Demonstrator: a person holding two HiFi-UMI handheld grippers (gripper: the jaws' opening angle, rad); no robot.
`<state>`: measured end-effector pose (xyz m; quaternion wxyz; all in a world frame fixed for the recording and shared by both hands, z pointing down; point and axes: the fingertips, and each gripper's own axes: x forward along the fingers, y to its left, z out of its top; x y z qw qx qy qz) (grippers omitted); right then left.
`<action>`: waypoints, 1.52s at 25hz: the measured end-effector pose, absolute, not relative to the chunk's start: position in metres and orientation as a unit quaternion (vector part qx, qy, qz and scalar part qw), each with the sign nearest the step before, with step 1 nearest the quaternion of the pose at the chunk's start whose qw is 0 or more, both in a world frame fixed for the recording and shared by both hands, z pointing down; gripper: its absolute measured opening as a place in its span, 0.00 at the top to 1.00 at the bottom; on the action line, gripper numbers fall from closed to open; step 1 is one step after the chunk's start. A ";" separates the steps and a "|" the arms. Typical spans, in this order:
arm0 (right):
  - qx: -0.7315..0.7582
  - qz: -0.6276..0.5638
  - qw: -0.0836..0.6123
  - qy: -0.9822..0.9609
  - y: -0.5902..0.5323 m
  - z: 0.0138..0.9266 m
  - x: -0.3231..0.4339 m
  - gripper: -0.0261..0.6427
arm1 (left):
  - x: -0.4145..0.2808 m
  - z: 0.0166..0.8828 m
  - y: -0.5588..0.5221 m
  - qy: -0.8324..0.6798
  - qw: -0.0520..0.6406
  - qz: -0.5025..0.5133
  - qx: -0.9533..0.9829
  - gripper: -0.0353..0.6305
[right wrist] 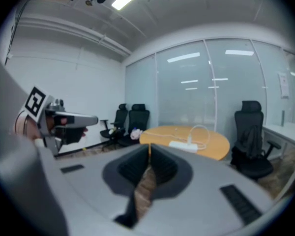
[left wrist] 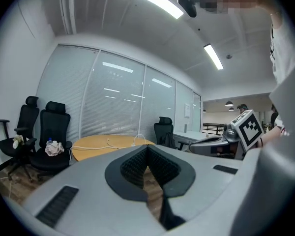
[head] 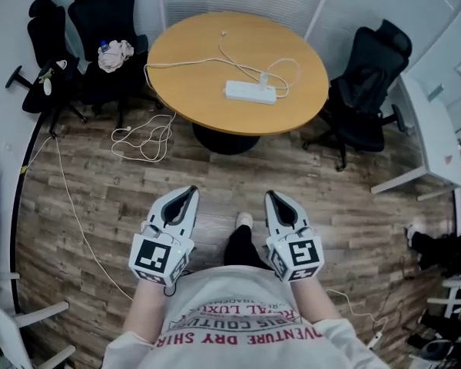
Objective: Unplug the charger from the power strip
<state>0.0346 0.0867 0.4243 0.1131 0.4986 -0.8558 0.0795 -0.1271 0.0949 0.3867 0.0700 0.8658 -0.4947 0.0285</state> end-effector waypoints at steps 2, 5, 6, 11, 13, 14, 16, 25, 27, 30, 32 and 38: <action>0.492 0.081 0.112 -0.859 0.055 0.426 0.043 0.92 | -0.121 0.389 0.069 -0.504 0.069 0.036 0.860 0.90; 0.480 0.076 0.112 -0.867 0.001 0.422 0.056 0.92 | -0.111 0.385 0.023 -0.521 0.069 0.039 0.850 0.90; 0.476 0.075 0.112 -0.869 -0.018 0.420 0.062 0.92 | -0.105 0.383 0.006 -0.525 0.068 0.040 0.847 0.90; 0.457 0.076 0.115 -0.879 -0.106 0.420 0.098 0.92 | -0.073 0.383 -0.071 -0.545 0.067 0.043 0.835 0.90; 0.454 0.080 0.117 -0.880 -0.138 0.423 0.108 0.92 | -0.062 0.386 -0.099 -0.550 0.073 0.043 0.831 0.90; 0.452 0.083 0.118 -0.880 -0.150 0.425 0.113 0.92 | -0.056 0.388 -0.111 -0.549 0.076 0.046 0.831 0.90; 0.449 0.090 0.122 -0.881 -0.169 0.431 0.121 0.92 | -0.044 0.393 -0.131 -0.544 0.078 0.056 0.833 0.90; 0.452 0.115 0.145 -0.873 -0.231 0.456 0.132 0.92 | -0.025 0.412 -0.209 -0.521 0.092 0.082 0.845 0.90; 0.460 0.116 0.151 -0.867 -0.248 0.459 0.130 0.92 | -0.025 0.420 -0.231 -0.509 0.096 0.085 0.851 0.90; 0.471 0.122 0.160 -0.859 -0.272 0.463 0.123 0.92 | -0.026 0.434 -0.268 -0.485 0.105 0.092 0.863 0.90; 0.467 0.132 0.169 -0.858 -0.287 0.468 0.115 0.92 | -0.027 0.443 -0.295 -0.467 0.110 0.104 0.871 0.90; 0.466 0.178 0.198 -0.844 -0.328 0.496 0.092 0.92 | -0.016 0.470 -0.352 -0.374 0.096 0.152 0.910 0.90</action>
